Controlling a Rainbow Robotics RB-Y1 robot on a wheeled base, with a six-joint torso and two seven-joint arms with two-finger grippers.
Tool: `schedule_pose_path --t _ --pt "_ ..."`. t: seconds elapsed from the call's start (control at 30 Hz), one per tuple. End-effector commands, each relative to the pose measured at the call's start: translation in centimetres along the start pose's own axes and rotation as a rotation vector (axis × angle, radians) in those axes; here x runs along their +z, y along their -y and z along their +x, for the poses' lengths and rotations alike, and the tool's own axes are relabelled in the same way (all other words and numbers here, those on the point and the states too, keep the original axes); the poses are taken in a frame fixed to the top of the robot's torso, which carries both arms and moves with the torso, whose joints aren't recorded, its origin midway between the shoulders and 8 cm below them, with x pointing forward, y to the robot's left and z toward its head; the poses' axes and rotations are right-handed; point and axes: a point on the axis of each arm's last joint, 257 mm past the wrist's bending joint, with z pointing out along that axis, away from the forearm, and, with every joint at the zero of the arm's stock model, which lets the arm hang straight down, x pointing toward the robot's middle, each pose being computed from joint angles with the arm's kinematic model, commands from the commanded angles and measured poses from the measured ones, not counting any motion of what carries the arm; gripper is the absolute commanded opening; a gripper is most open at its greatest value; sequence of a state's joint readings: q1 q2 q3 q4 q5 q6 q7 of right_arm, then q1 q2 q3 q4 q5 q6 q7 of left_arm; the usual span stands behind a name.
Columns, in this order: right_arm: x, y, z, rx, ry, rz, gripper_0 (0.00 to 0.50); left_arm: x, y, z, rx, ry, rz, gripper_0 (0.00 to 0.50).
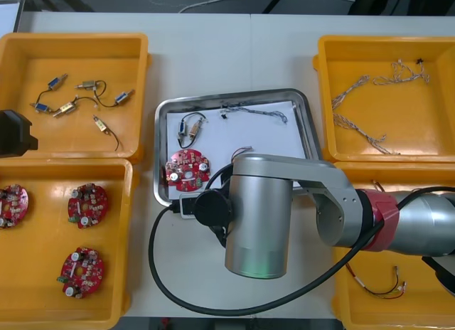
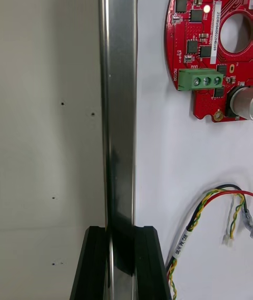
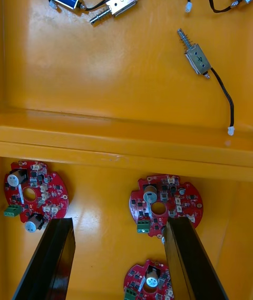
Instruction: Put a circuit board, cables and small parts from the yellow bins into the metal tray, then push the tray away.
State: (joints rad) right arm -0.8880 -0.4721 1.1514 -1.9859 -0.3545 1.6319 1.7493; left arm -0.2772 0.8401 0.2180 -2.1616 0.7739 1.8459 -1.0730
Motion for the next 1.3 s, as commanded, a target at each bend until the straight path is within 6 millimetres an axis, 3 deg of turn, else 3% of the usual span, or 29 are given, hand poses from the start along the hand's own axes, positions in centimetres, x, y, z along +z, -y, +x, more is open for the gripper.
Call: schedule_pose_path --t 0.03,0.27,1.3 --pt "-0.4 4.3 -0.3 -0.038 0.0 0.08 0.0 -0.9 0.3 -0.9 0.006 0.047 0.013 0.5" --pt "0.4 7.4 -0.6 -0.008 -0.011 0.109 0.0 -0.9 0.3 -0.9 0.006 0.047 0.013 0.5" --pt "2.6 16.8 -1.9 0.014 -0.025 0.15 0.0 -0.9 0.3 -0.9 0.006 0.047 0.013 0.5"
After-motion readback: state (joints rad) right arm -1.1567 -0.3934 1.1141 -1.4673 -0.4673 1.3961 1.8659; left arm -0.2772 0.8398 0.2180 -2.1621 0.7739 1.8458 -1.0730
